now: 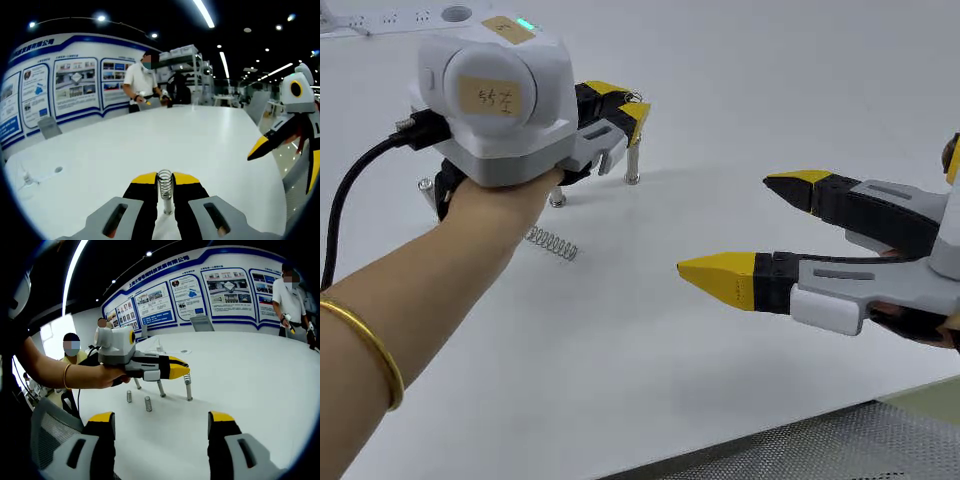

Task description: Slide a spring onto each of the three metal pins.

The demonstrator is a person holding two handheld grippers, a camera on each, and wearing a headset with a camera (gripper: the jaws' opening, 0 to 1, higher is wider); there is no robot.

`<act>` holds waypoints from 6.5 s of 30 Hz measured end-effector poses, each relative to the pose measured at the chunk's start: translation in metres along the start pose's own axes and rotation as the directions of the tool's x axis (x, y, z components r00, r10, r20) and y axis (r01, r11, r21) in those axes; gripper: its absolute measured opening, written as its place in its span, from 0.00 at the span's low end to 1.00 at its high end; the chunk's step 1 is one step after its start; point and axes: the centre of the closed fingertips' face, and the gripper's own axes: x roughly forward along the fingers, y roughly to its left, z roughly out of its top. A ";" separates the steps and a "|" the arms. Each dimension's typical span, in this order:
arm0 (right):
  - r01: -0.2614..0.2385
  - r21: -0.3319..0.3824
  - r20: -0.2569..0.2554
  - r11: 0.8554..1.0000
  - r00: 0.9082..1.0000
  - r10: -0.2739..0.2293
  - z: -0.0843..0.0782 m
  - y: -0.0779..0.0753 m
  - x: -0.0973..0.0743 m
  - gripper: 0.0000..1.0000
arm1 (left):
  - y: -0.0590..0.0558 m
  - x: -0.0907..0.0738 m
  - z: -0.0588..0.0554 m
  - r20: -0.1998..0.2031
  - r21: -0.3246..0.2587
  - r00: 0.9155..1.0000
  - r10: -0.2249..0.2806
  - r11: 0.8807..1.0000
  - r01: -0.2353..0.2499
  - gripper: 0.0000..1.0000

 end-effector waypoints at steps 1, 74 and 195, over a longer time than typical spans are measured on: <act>0.000 0.000 -0.001 1.000 1.000 0.000 0.000 0.000 0.000 0.77 | -0.001 0.000 -0.001 -0.003 -0.001 1.000 -0.004 1.000 0.004 0.11; 0.002 -0.033 -0.042 0.999 0.999 -0.004 -0.001 -0.001 0.011 0.76 | 0.014 -0.029 -0.007 -0.118 -0.060 0.992 0.035 0.997 -0.042 0.53; -0.171 -0.267 -0.222 0.948 0.969 0.112 -0.060 0.037 0.149 0.12 | 0.033 -0.193 -0.003 -0.124 -0.152 0.967 0.221 0.959 -0.239 0.79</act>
